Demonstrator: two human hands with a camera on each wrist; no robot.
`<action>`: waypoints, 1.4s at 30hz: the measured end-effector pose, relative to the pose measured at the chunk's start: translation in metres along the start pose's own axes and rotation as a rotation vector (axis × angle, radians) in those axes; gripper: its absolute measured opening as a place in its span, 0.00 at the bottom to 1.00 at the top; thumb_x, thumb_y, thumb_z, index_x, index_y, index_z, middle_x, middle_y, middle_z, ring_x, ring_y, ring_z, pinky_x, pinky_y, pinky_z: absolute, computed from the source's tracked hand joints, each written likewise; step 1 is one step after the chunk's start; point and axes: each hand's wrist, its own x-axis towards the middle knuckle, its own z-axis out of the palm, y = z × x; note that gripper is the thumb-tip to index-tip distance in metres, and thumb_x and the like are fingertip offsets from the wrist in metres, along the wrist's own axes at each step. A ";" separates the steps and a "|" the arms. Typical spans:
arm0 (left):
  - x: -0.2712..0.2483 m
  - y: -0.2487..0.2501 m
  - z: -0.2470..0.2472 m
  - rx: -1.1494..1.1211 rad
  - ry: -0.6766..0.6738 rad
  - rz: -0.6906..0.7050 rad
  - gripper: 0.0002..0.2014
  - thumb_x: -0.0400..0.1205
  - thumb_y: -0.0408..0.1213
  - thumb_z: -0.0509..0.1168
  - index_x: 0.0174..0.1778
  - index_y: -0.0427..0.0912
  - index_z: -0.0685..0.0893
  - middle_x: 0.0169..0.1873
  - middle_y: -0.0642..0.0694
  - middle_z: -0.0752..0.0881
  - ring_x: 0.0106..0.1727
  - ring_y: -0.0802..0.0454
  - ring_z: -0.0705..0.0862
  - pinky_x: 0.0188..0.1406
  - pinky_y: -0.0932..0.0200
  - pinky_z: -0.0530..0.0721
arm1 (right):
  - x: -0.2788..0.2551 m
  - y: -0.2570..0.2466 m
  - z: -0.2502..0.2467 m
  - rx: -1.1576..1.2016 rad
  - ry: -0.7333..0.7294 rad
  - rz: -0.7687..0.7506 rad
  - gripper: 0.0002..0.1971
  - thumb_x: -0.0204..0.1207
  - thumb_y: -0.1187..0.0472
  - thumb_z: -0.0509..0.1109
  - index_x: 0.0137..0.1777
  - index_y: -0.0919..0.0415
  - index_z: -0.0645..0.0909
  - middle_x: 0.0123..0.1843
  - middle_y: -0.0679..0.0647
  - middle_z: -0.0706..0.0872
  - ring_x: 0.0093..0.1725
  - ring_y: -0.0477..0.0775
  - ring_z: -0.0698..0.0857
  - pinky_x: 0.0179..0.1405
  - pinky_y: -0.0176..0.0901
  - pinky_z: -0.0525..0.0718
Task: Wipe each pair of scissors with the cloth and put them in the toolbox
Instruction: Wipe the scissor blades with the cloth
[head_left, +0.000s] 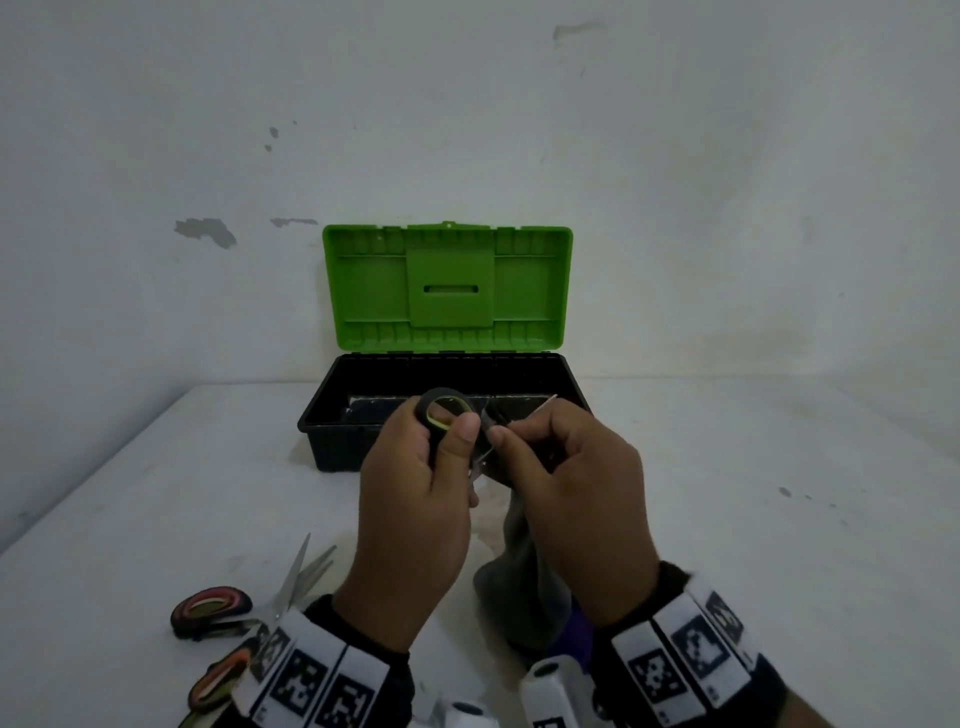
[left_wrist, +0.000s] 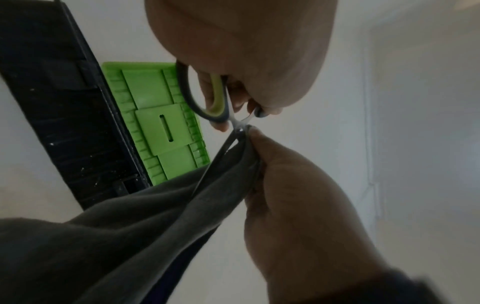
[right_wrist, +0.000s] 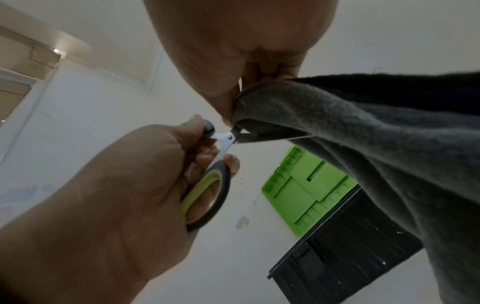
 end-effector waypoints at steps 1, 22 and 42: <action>-0.001 -0.002 0.000 0.035 0.007 0.046 0.11 0.87 0.46 0.60 0.43 0.45 0.79 0.31 0.48 0.82 0.29 0.52 0.82 0.28 0.54 0.84 | 0.001 0.001 0.000 0.007 0.015 0.012 0.06 0.75 0.60 0.79 0.37 0.57 0.87 0.32 0.43 0.88 0.36 0.42 0.87 0.33 0.22 0.78; -0.006 -0.001 -0.003 0.136 0.013 0.205 0.12 0.85 0.47 0.58 0.42 0.43 0.77 0.31 0.48 0.80 0.31 0.51 0.81 0.30 0.59 0.80 | 0.017 0.001 -0.010 0.054 0.128 0.069 0.09 0.74 0.60 0.80 0.34 0.55 0.86 0.30 0.41 0.87 0.34 0.38 0.86 0.31 0.20 0.76; -0.007 0.001 -0.003 0.160 -0.002 0.252 0.13 0.85 0.46 0.58 0.41 0.41 0.77 0.30 0.48 0.78 0.29 0.53 0.80 0.29 0.61 0.78 | 0.022 0.008 -0.014 -0.004 0.124 0.086 0.10 0.73 0.58 0.80 0.32 0.55 0.85 0.30 0.43 0.88 0.33 0.42 0.86 0.31 0.25 0.77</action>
